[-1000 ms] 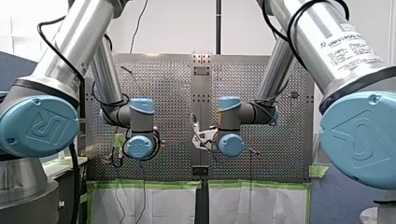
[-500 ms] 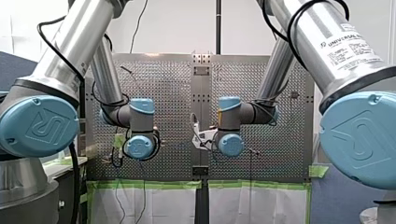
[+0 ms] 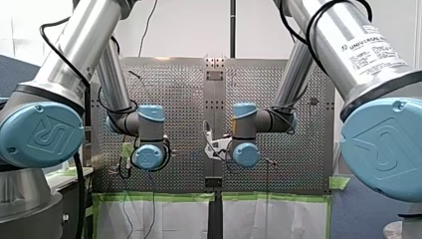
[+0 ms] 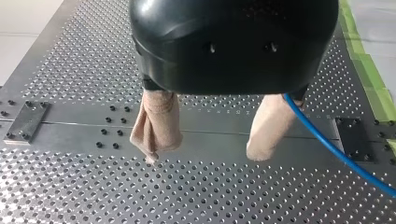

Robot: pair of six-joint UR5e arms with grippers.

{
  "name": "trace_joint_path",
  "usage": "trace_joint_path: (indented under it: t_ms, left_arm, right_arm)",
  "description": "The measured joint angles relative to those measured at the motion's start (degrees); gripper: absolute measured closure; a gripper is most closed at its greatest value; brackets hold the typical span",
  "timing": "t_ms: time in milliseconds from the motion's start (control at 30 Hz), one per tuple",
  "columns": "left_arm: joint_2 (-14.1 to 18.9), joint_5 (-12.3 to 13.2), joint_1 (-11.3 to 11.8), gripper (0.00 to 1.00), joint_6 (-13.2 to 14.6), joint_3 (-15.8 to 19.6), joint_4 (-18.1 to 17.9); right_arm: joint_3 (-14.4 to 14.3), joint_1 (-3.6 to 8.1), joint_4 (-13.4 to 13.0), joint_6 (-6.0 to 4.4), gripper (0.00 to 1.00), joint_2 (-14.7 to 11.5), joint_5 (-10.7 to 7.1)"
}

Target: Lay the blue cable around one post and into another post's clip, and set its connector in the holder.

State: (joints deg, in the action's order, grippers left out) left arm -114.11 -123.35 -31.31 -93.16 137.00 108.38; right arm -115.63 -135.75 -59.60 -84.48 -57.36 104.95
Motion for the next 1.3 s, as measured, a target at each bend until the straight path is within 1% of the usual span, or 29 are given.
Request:
trace_joint_path:
  t_ms: [333, 467, 600, 1100, 1200, 1300]
  left_arm:
    - [0.0, 0.1, -0.2, 0.00, 0.0, -0.1, 0.0]
    - [0.0, 0.1, -0.2, 0.00, 0.1, -0.1, 0.0]
    - [0.0, 0.1, -0.3, 0.00, 0.1, -0.1, 0.0]
    - [0.0, 0.1, -0.3, 0.00, 0.1, -0.1, 0.0]
    - [-0.5, 0.6, -0.8, 0.00, -0.4, 0.4, 0.5]
    - [-1.6, 1.5, -1.8, 0.00, -0.7, 1.2, 1.6]
  right_arm:
    - [0.0, -0.01, 0.1, 0.02, 1.00, -0.1, 0.01]
    - [-0.1, 0.13, 1.2, 0.07, 1.00, -0.2, 0.06]
    - [-0.1, 0.16, 1.6, 0.08, 1.00, -0.2, 0.08]
    - [-0.1, 0.18, 1.8, 0.09, 1.00, -0.3, 0.08]
    - [-0.1, 0.18, 1.8, 0.09, 1.00, -0.3, 0.08]
    - [-0.1, 0.18, 1.8, 0.09, 1.00, -0.3, 0.08]
